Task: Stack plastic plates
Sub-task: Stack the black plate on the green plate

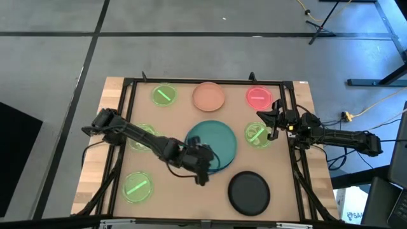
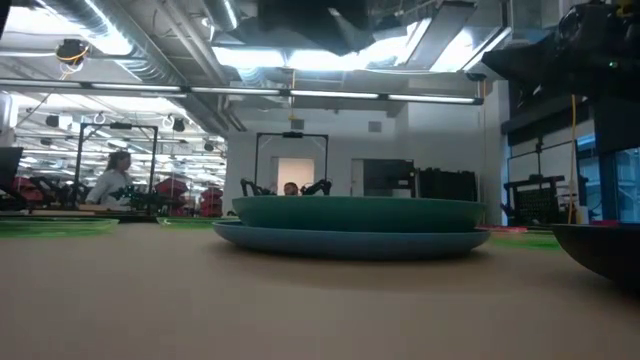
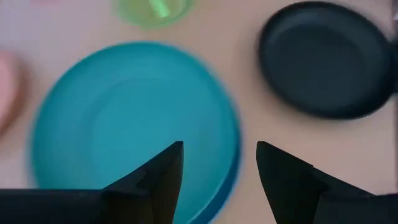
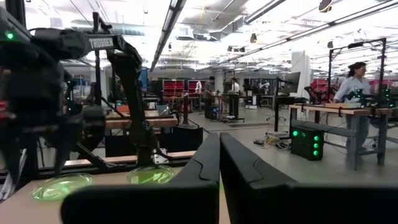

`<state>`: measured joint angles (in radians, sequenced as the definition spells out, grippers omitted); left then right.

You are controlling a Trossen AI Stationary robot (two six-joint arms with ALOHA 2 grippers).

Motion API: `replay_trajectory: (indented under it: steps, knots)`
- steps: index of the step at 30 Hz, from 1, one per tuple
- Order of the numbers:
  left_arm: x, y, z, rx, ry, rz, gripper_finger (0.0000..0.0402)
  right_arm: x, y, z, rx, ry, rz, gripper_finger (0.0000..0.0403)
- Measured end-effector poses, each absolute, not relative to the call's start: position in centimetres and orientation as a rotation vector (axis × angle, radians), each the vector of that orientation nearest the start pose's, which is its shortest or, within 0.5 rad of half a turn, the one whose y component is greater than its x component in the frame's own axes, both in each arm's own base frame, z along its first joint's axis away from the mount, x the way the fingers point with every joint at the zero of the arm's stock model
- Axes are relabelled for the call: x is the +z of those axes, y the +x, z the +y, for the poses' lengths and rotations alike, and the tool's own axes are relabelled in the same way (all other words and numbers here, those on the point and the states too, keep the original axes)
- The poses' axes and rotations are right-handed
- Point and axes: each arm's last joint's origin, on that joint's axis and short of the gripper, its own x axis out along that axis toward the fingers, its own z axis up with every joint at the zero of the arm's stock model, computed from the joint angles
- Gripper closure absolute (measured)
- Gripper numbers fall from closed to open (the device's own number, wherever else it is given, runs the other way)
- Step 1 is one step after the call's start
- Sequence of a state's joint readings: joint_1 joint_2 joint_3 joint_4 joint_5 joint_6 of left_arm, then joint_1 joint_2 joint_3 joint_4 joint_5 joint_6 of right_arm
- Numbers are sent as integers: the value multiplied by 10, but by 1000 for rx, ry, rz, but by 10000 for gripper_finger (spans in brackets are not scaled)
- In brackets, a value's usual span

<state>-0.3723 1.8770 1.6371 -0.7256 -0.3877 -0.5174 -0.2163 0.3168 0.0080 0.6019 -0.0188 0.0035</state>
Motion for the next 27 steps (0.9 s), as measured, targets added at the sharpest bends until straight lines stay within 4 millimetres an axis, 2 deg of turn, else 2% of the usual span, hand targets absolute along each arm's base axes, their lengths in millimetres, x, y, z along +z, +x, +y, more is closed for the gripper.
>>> replay_trajectory:
  steps: [7, 15, 21, 27]
  knots:
    - [240, 416, -153, 141, -204, 795, 205, 197, 111, -24, -193, -14, -296, 400]
    - [194, 433, -163, 245, -506, 829, 205, 198, 110, -23, -169, -15, -311, 400]
    - [178, 441, -178, 248, -666, 771, 206, 198, 111, -20, -58, 40, -309, 400]
    - [172, 441, -190, 266, -788, 743, 206, 198, 111, -18, 10, 77, -303, 400]
